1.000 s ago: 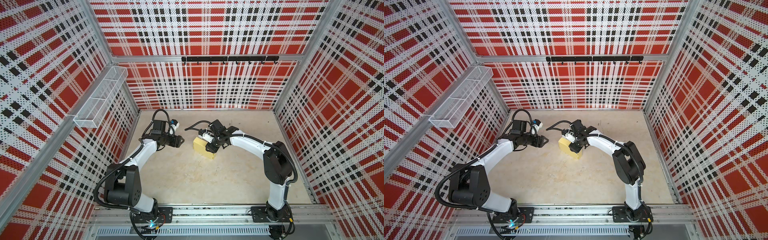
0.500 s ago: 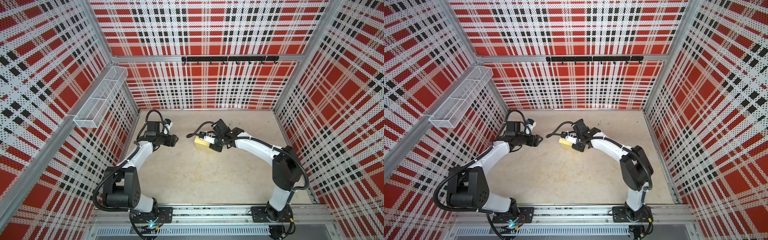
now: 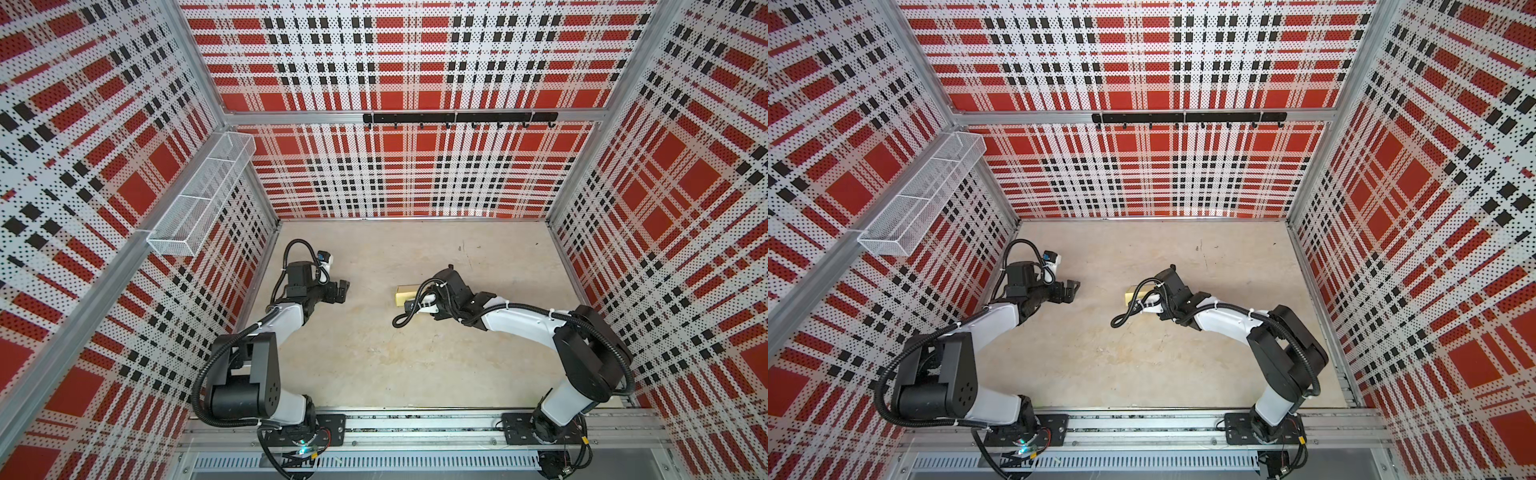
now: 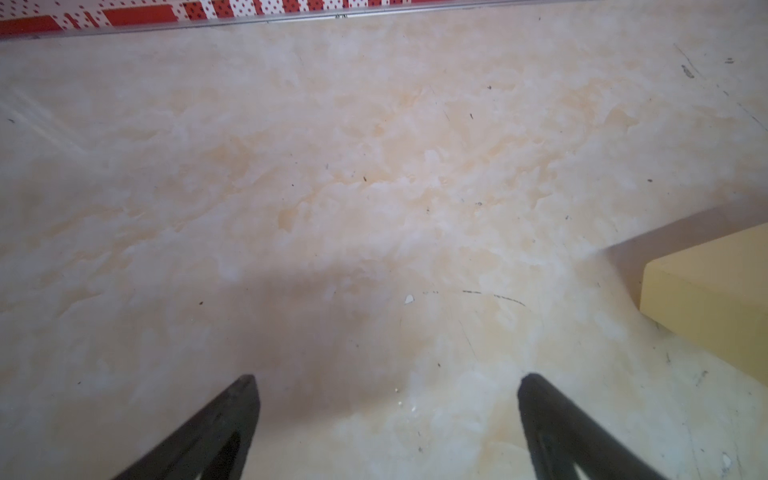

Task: Fold the paper box
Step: 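Set the closed yellow box flat on the table with the right gripper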

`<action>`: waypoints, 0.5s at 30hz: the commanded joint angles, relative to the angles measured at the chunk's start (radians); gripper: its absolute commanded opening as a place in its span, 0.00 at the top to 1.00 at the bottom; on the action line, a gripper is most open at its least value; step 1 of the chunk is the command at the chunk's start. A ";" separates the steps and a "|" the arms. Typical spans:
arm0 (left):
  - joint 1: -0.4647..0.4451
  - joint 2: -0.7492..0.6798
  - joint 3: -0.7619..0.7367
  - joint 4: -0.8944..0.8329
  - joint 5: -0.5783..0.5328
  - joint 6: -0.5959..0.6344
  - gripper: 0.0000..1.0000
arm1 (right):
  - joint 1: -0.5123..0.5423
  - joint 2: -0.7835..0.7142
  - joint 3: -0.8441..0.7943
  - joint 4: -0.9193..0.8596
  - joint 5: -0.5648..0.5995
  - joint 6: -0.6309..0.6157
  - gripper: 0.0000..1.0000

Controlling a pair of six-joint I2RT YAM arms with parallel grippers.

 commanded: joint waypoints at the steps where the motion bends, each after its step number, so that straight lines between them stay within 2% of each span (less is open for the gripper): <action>1: 0.005 -0.027 -0.041 0.212 -0.032 -0.053 0.00 | 0.006 -0.006 -0.062 0.109 0.060 -0.082 0.62; 5: -0.004 -0.009 -0.095 0.324 -0.056 -0.047 0.01 | 0.011 -0.034 -0.156 0.193 0.024 -0.097 0.46; 9: -0.015 0.015 -0.132 0.420 -0.049 -0.063 0.01 | 0.025 -0.048 -0.168 0.149 0.031 -0.063 0.31; 13: -0.052 0.036 -0.186 0.572 -0.065 -0.053 0.01 | 0.048 -0.081 -0.196 0.135 0.018 -0.012 0.22; 15: -0.075 0.043 -0.192 0.579 -0.090 -0.030 0.01 | 0.066 -0.093 -0.197 0.112 0.018 0.021 0.20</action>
